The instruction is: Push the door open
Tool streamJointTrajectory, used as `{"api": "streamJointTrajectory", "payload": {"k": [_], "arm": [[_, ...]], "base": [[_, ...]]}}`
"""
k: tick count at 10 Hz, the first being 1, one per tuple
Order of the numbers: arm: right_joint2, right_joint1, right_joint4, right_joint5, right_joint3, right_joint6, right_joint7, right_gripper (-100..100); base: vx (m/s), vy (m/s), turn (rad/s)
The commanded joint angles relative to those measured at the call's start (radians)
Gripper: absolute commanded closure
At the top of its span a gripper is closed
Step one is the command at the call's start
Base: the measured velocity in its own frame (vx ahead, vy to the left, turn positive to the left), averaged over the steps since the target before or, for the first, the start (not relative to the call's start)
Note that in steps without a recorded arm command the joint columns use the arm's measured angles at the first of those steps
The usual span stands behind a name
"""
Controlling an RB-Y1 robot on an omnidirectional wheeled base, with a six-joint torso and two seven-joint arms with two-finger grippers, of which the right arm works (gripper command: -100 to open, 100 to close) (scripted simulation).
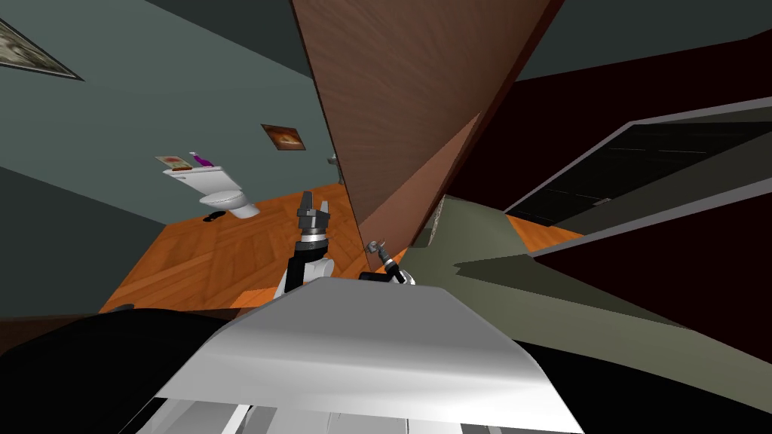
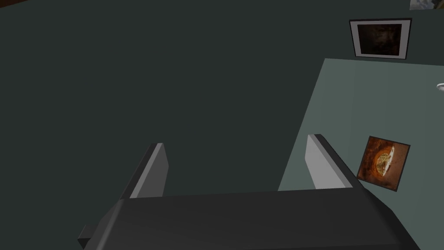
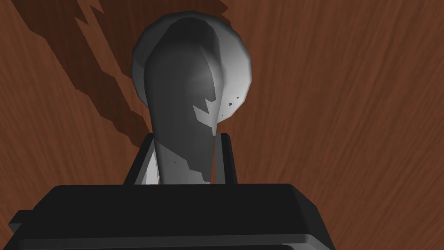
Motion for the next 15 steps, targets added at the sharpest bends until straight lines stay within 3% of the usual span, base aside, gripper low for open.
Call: {"api": "streamJointTrajectory", "payload": {"k": [1, 4, 8, 10, 15], "arm": [[-0.008, -0.007, 0.013, -0.007, -0.021, -0.011, 0.005, 100], [-0.019, -0.01, 0.018, -0.014, -0.048, -0.013, 0.01, 100], [-0.034, -0.017, 0.031, -0.034, -0.116, -0.016, 0.022, 100], [-0.035, -0.018, 0.033, -0.037, -0.125, -0.016, 0.023, 100], [-0.035, -0.025, 0.045, -0.056, -0.19, -0.019, 0.035, 100]], "base": [[0.086, 0.147, -0.051], [0.101, 0.158, -0.029], [0.117, 0.173, -0.044], [0.105, 0.115, -0.035], [0.096, 0.122, -0.047]]}}
